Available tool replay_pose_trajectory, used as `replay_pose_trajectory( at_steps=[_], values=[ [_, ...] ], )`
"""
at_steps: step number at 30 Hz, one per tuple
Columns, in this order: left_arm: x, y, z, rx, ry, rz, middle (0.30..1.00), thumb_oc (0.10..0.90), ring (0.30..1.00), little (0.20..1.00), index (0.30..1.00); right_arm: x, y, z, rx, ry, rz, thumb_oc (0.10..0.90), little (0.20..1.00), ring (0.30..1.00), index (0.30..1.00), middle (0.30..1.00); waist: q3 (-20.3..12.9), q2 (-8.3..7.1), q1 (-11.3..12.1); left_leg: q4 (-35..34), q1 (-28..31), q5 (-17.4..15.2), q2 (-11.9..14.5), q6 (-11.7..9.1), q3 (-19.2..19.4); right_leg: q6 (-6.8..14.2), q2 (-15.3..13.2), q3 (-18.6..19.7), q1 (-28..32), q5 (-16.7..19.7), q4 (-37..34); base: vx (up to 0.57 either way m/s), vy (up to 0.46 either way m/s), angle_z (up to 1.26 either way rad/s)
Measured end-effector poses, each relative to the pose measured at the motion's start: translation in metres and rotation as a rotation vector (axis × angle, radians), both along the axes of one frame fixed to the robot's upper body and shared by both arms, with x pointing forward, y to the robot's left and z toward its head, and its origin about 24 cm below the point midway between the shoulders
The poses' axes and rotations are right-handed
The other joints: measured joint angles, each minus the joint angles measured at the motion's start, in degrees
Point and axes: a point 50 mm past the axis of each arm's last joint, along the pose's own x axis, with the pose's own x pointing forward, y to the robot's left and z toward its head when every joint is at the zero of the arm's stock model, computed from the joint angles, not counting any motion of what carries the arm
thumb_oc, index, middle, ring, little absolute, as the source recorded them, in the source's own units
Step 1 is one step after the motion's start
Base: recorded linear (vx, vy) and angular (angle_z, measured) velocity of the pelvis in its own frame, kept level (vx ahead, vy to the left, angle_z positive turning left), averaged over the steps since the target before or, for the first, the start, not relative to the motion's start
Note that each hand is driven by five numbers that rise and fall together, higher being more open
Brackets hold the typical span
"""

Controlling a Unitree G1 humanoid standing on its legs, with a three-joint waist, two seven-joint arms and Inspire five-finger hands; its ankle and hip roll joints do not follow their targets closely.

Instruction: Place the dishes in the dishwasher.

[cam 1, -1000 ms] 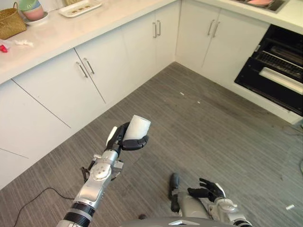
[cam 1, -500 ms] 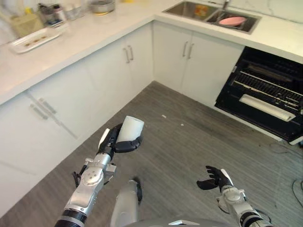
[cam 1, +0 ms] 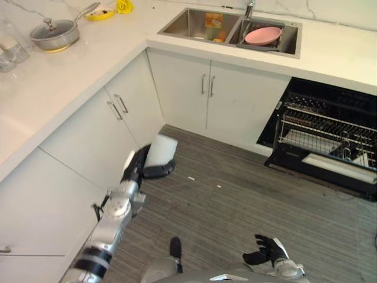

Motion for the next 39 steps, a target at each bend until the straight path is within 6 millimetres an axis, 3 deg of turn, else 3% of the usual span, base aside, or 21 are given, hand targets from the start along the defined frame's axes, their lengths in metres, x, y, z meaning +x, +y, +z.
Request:
replay_pose_trajectory(
  at_steps=[1,2,3,5,7,9,10,11,13,14,17,18,19,20,21,24,26,29,31,32,39],
  values=[
    [-0.002,-0.001,0.000,0.001,0.000,-0.012,0.300,0.400,0.300,0.300,0.300,0.002,0.001,0.001,0.002,-0.005,0.005,0.800,0.900,0.900,0.900,0.900,-0.5,0.25,-0.3,-3.2,3.4,-0.4,0.8,-4.3,-1.0,0.1,-0.2,-0.7,0.0,0.6,1.6,0.24,0.258,-0.58],
    [0.000,-0.002,0.004,-0.010,-0.018,-0.008,0.300,0.400,0.300,0.300,0.300,0.016,0.002,0.006,0.003,-0.046,0.019,0.800,0.900,0.900,0.900,0.900,0.3,0.14,0.2,-4.7,6.2,-3.1,0.9,-2.3,-0.4,-1.4,-2.8,-5.2,-1.9,-2.3,3.4,0.41,0.273,-0.68],
    [0.000,-0.001,0.002,-0.021,-0.015,0.017,0.300,0.400,0.300,0.300,0.300,0.027,0.003,0.011,0.003,-0.084,0.026,0.800,0.900,0.900,0.900,0.900,1.2,1.77,0.2,-6.2,8.4,-2.7,2.7,-3.9,-0.2,-3.0,-2.6,-8.5,-3.5,-4.7,2.6,0.40,0.221,-0.74],
    [-0.001,-0.004,-0.003,-0.050,-0.002,0.033,0.300,0.400,0.300,0.300,0.300,0.047,0.005,0.028,0.011,-0.187,0.065,0.800,0.900,0.900,0.900,0.900,2.6,4.83,-0.5,-8.1,11.7,-5.5,6.3,-3.3,-1.3,-1.9,4.4,-8.8,-9.3,-7.1,-4.0,0.40,0.231,-0.59],
    [-0.002,-0.001,-0.007,-0.057,0.015,0.060,0.300,0.400,0.300,0.300,0.300,0.056,0.008,0.036,0.019,-0.240,0.083,0.800,0.900,0.900,0.900,0.900,3.2,5.01,-0.6,-10.0,15.5,-5.0,8.0,-4.7,2.2,-2.2,7.0,-15.3,-12.2,-6.3,-15.2,0.30,0.101,-0.57],
    [-0.015,0.005,-0.020,-0.031,0.071,0.056,0.300,0.400,0.300,0.300,0.300,0.050,0.011,0.031,0.012,-0.209,0.110,0.800,0.900,0.900,0.900,0.900,0.4,-0.89,-0.2,-11.3,21.7,-5.7,3.9,-9.0,7.3,-8.4,1.5,-32.0,-11.2,1.3,-25.2,0.26,-0.041,-0.46],
    [-0.021,0.001,-0.029,-0.046,0.103,0.053,0.300,0.400,0.300,0.300,0.300,0.042,0.005,0.028,-0.006,-0.187,0.104,0.800,0.900,0.900,0.900,0.900,-0.6,-1.21,-0.6,-8.7,23.4,-8.0,4.6,-11.6,6.5,-18.2,2.8,-30.2,-9.7,2.1,-24.9,0.27,-0.067,-0.35],
    [-0.028,-0.005,-0.038,-0.071,0.143,0.056,0.300,0.400,0.300,0.300,0.300,0.036,0.002,0.023,-0.020,-0.153,0.105,0.800,0.900,0.900,0.900,0.900,-1.2,-1.66,0.6,6.7,18.8,-8.8,7.4,-11.6,4.9,-16.7,5.7,-28.0,-6.7,-0.2,-26.6,0.16,-0.042,-0.57],
    [-0.031,-0.004,-0.040,-0.074,0.153,0.062,0.300,0.400,0.300,0.300,0.300,0.042,0.002,0.026,-0.027,-0.166,0.121,0.800,0.900,0.900,0.900,0.900,-2.0,-2.61,2.5,30.3,6.8,-5.2,8.0,-19.4,0.5,-18.2,8.9,-23.7,-3.7,0.9,-31.2,0.11,0.026,-0.90],
    [-0.032,-0.003,-0.040,-0.071,0.154,0.066,0.300,0.400,0.300,0.300,0.300,0.045,0.001,0.026,-0.035,-0.163,0.127,0.800,0.900,0.900,0.900,0.900,-1.9,-2.66,3.0,37.5,2.3,-4.9,8.5,-19.2,1.0,-18.2,10.2,-21.4,-2.6,0.9,-32.2,0.08,0.060,-0.98],
    [-0.028,-0.003,-0.037,-0.066,0.140,0.060,0.300,0.400,0.300,0.300,0.300,0.051,0.002,0.027,-0.050,-0.161,0.131,0.800,0.900,0.900,0.900,0.900,-1.0,-4.23,3.0,39.4,-6.7,-3.7,6.1,-16.2,-1.6,-17.4,11.3,-18.5,3.6,0.6,-35.7,0.14,0.282,-0.77],
    [-0.027,-0.003,-0.037,-0.066,0.141,0.064,0.300,0.400,0.300,0.300,0.300,0.047,0.005,0.023,-0.042,-0.137,0.148,0.800,0.900,0.900,0.900,0.900,-0.8,-4.88,2.5,32.6,-7.5,-3.6,6.4,-11.2,-0.8,-11.7,11.4,-16.3,6.8,-0.4,-37.4,0.11,0.339,-1.20],
    [-0.025,-0.007,-0.037,-0.097,0.131,0.081,0.300,0.400,0.300,0.300,0.300,0.048,0.006,0.024,-0.048,-0.142,0.187,0.800,0.900,0.900,0.900,0.900,0.4,0.12,1.3,16.3,-6.0,5.0,11.7,-6.0,-1.9,-7.7,13.7,-12.1,4.2,-0.6,-28.6,0.12,0.364,-1.25],
    [-0.021,-0.010,-0.036,-0.119,0.119,0.086,0.300,0.400,0.300,0.300,0.300,0.047,0.000,0.026,-0.063,-0.149,0.209,0.800,0.900,0.900,0.900,0.900,0.2,2.29,0.9,14.6,-7.0,6.3,14.5,-7.0,-5.0,-11.1,12.1,-11.8,1.9,-4.4,-23.6,0.18,0.508,-1.59],
    [-0.018,-0.007,-0.037,-0.117,0.111,0.100,0.300,0.400,0.300,0.300,0.300,0.042,0.002,0.025,-0.065,-0.142,0.230,0.800,0.900,0.900,0.900,0.900,-0.6,1.70,2.0,12.7,-6.8,6.4,15.3,-8.8,-6.7,-14.0,9.6,-10.6,1.3,-7.5,-23.8,0.10,0.278,-1.01],
    [-0.017,-0.017,-0.048,-0.140,0.158,0.094,0.300,0.400,0.300,0.300,0.300,0.013,-0.014,0.010,-0.121,-0.003,0.207,0.800,0.900,0.900,0.900,0.900,-3.0,3.86,1.2,2.4,-4.8,9.6,14.2,-14.1,-17.6,-10.1,8.2,-8.4,3.2,-8.4,-24.9,0.12,0.412,-1.06],
    [-0.019,-0.022,-0.053,-0.136,0.178,0.073,0.300,0.400,0.300,0.300,0.300,-0.010,-0.026,0.004,-0.140,0.070,0.162,0.800,0.900,0.900,0.900,0.900,-3.5,3.07,0.8,-0.4,-0.5,10.0,12.5,-13.2,-19.4,-7.6,6.6,-7.4,6.2,-8.6,-25.4,0.08,0.294,-0.04],
    [-0.031,-0.039,-0.061,-0.112,0.224,-0.052,0.300,0.400,0.300,0.300,0.300,-0.023,-0.033,0.002,-0.150,0.104,0.124,0.800,0.900,0.900,0.900,0.900,-4.0,2.51,-0.2,-6.4,3.8,10.1,10.9,-13.2,-15.4,-4.3,5.1,-7.7,9.9,-5.7,-27.5,0.01,0.279,0.44],
    [-0.035,-0.046,-0.060,-0.082,0.227,-0.117,0.300,0.400,0.300,0.300,0.300,-0.022,-0.031,-0.001,-0.145,0.111,0.097,0.800,0.900,0.900,0.900,0.900,-4.8,2.57,-1.6,-12.7,6.9,9.3,10.5,-11.4,-14.5,-0.4,2.8,-5.2,3.9,-6.4,-29.4,-0.02,0.267,0.46],
    [-0.036,-0.046,-0.063,-0.072,0.245,-0.125,0.300,0.400,0.300,0.300,0.300,-0.021,-0.030,-0.001,-0.143,0.108,0.091,0.800,0.900,0.900,0.900,0.900,-5.1,3.06,-2.4,-14.8,7.7,9.1,10.1,-11.4,-14.4,-2.9,2.3,-6.4,4.4,-3.4,-31.4,-0.02,0.236,0.23],
    [-0.037,-0.047,-0.065,-0.061,0.259,-0.124,0.300,0.400,0.300,0.300,0.300,-0.015,-0.021,-0.001,-0.106,0.077,0.073,0.800,0.900,0.900,0.900,0.900,-6.0,4.64,-2.8,-16.4,10.9,5.3,7.8,-11.0,-6.4,0.5,0.3,0.2,2.6,-2.2,-32.6,0.00,0.104,-0.44]
  ],
)
